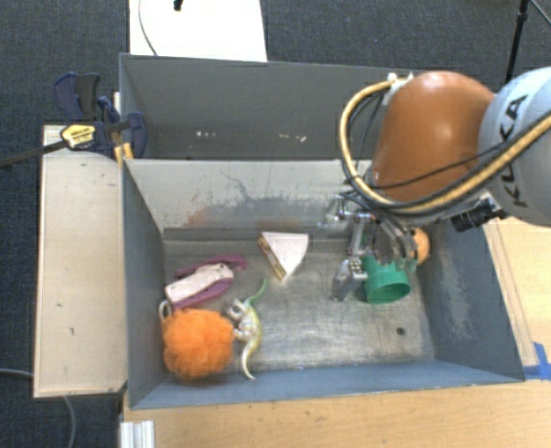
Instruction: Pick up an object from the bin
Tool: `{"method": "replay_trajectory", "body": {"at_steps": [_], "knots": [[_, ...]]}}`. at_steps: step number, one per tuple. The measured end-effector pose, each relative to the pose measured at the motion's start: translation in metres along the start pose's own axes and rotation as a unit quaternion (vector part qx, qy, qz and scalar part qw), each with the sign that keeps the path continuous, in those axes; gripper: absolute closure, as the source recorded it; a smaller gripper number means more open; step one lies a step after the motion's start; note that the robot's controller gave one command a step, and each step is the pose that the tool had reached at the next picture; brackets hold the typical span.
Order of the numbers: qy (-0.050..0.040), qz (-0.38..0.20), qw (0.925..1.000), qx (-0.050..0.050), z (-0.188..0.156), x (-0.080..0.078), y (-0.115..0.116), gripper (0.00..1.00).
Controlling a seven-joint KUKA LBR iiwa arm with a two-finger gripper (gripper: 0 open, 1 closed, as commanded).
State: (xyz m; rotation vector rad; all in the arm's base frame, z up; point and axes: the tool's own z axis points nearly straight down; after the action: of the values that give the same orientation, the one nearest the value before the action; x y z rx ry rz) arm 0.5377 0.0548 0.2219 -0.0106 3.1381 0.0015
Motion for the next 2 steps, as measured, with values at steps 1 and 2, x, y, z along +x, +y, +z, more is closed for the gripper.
{"method": "replay_trajectory", "body": {"at_steps": [1,2], "knots": [[-0.0043,-0.114,0.9934,0.0,0.043,-0.007,0.023,0.0],[0.0002,-0.173,0.9849,0.0,0.065,-0.01,0.086,0.0]]}}
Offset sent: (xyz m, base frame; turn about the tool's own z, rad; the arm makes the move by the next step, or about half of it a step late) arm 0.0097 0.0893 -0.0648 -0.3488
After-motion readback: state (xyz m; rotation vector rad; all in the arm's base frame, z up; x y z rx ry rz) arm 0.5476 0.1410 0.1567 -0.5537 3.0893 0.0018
